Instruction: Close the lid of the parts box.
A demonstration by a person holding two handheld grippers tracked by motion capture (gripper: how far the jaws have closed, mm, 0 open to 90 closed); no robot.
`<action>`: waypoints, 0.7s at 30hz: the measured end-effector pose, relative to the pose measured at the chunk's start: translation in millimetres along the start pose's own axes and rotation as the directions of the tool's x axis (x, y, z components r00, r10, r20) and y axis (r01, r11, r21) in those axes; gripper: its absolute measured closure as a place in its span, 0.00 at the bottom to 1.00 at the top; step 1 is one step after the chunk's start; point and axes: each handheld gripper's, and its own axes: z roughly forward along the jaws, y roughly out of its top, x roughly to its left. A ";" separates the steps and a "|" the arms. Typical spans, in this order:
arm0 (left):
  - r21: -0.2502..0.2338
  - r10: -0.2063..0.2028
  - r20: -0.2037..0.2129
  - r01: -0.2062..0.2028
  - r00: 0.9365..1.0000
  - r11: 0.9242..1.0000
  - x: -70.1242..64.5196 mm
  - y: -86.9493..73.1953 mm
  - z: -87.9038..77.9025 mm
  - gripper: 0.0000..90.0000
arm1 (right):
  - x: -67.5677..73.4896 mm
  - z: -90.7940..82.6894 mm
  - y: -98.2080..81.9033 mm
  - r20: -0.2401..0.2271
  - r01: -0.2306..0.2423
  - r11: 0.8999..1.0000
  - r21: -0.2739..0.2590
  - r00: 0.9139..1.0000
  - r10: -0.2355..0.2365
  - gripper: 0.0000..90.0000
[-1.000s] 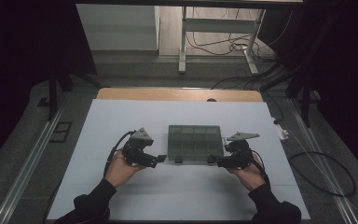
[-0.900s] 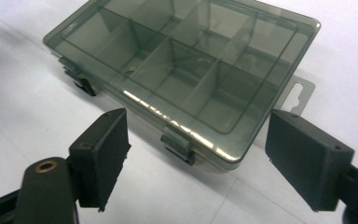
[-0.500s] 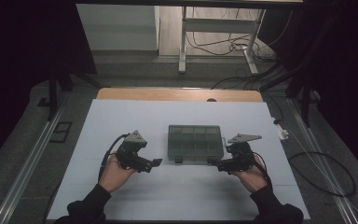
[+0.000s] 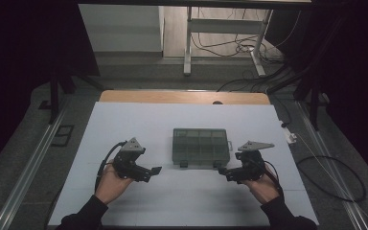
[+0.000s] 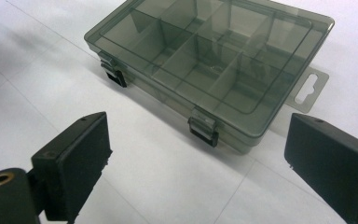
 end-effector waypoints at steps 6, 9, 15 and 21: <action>-0.012 -0.001 -0.008 0.001 1.000 1.000 -2.1 -6.4 -7.8 0.03 | 0.3 -6.2 -4.2 -0.001 -0.004 1.000 -0.005 1.000 0.004 0.07; -0.015 -0.001 -0.012 0.000 1.000 1.000 -2.8 -9.4 -11.3 0.03 | 0.9 -8.9 -6.0 0.001 -0.005 1.000 -0.001 1.000 0.005 0.07; -0.026 -0.005 -0.021 0.004 1.000 1.000 -4.7 -15.7 -19.1 0.03 | 1.9 -14.7 -10.5 0.002 -0.006 1.000 -0.008 1.000 0.006 0.06; -0.039 -0.009 -0.029 0.008 1.000 0.999 -7.0 -21.0 -25.9 0.03 | 3.6 -19.9 -15.3 0.002 -0.007 1.000 -0.008 1.000 0.007 0.06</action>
